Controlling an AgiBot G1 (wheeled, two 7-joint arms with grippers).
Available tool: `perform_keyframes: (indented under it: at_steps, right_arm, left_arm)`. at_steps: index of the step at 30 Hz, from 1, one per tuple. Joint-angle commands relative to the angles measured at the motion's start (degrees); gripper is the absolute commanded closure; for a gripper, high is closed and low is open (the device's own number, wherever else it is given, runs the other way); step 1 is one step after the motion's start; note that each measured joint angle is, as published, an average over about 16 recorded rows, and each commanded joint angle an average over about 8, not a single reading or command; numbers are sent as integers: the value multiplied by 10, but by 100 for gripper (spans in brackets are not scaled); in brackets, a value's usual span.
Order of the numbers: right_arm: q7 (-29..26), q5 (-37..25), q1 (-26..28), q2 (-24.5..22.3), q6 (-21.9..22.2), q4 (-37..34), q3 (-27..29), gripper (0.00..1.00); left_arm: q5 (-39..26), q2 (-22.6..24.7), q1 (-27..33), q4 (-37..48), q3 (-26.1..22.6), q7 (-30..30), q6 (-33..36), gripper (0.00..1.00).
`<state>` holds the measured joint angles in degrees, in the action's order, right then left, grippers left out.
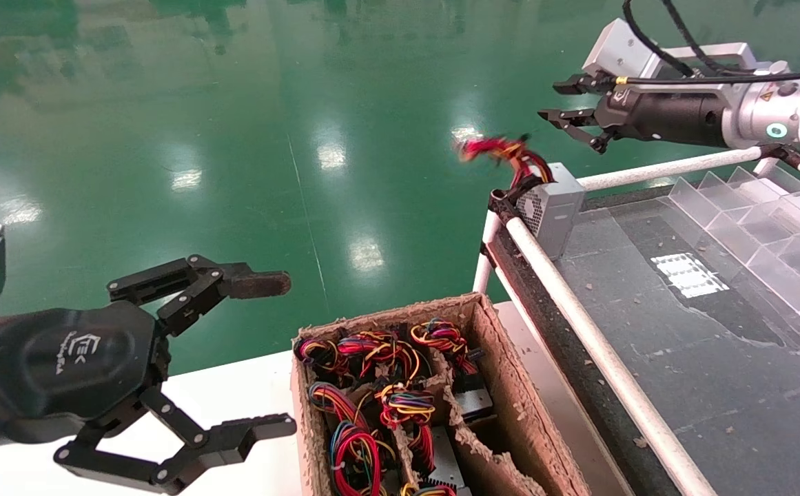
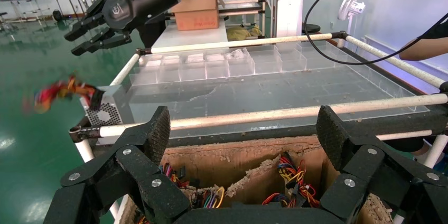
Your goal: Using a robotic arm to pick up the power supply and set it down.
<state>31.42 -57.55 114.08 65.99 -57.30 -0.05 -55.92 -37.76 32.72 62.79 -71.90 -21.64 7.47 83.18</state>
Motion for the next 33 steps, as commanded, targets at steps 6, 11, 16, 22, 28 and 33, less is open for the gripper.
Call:
perform_keyframes:
  at_steps: [6,11,16,22,28,33]
  right_arm:
    - [-18,30,13,-14,-8,-2,21,0]
    - [-44,57,6,-29,-18,15,47,0]
    - [-75,67,-33,-51,-38,70,75,0]
    - [-113,77,-88,-80,-65,144,111,0]
    - [-152,87,-142,-109,-92,218,147,0]
    - [-184,96,-188,-133,-115,280,177,0]
  left_arm:
    - [0,0,0,0,0,0,0,0]
    - [0,0,0,0,0,0,0,0]
    - [0,0,0,0,0,0,0,0]
    - [0,0,0,0,0,0,0,0]
    - [0,0,0,0,0,0,0,0]
    - [0,0,0,0,0,0,0,0]
